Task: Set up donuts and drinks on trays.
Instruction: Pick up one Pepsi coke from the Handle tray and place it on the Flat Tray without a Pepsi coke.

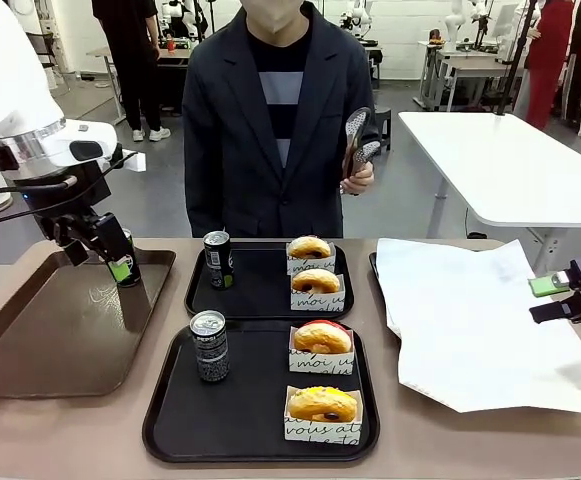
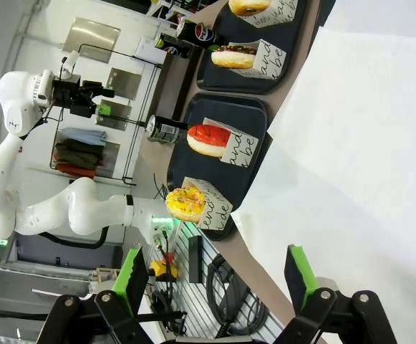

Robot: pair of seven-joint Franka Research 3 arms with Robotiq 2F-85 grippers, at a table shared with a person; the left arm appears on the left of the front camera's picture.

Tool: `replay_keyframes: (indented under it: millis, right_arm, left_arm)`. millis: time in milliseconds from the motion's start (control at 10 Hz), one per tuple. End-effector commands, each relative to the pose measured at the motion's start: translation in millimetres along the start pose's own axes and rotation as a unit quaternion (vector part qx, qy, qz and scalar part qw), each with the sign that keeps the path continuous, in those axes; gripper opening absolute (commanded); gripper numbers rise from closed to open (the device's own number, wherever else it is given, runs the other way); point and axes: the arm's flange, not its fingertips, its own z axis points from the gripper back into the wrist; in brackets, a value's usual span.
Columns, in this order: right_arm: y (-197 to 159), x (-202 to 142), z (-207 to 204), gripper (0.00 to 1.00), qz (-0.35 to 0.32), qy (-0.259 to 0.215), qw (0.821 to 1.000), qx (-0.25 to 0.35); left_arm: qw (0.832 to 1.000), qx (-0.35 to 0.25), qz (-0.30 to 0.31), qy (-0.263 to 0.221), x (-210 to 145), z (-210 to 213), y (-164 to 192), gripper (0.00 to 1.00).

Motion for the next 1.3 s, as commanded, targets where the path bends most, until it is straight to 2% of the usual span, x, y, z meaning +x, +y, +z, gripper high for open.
replay_keyframes:
  millis: [0,100,200,300,400,600,800,900,1000,1100,1200]
  right_arm:
    - [0,1,-3,1.0,0.008,-0.013,1.0,0.011]
    - [0,1,-3,1.0,0.008,-0.013,1.0,0.011]
    - [0,1,-3,1.0,0.008,-0.013,1.0,0.011]
    - [0,1,-3,1.0,0.008,-0.013,1.0,0.011]
    - [0,1,-3,1.0,0.008,-0.013,1.0,0.011]
    - [0,1,-3,1.0,0.008,-0.013,1.0,0.011]
    - [0,1,-3,1.0,0.008,-0.013,1.0,0.011]
    - [0,1,-3,1.0,0.008,-0.013,1.0,0.011]
    - [0,1,-3,1.0,0.008,-0.013,1.0,0.011]
    - [0,1,-3,1.0,0.008,-0.013,1.0,0.011]
    - [0,1,-3,1.0,0.008,-0.013,1.0,0.011]
  left_arm:
    - [1.0,0.004,0.0,-0.003,6,0,0,1.0]
    - [1.0,0.0,0.0,0.0,0,0,0,1.0]
    - [0.996,-0.031,0.017,-0.079,-12,30,22,1.0]
    - [0.984,-0.085,0.045,-0.153,-33,57,48,1.0]
    - [0.966,-0.149,0.078,-0.198,-60,75,75,1.0]
    - [0.922,-0.278,0.142,-0.23,-112,62,121,1.0]
    - [0.857,-0.397,0.179,-0.277,-143,34,149,1.0]
    - [0.826,-0.436,0.231,-0.272,-155,22,164,1.0]
    - [0.816,-0.438,0.268,-0.264,-166,15,172,1.0]
    - [0.823,-0.412,0.296,-0.254,-173,12,172,1.0]
    - [0.868,-0.333,0.297,-0.216,-165,17,160,1.0]
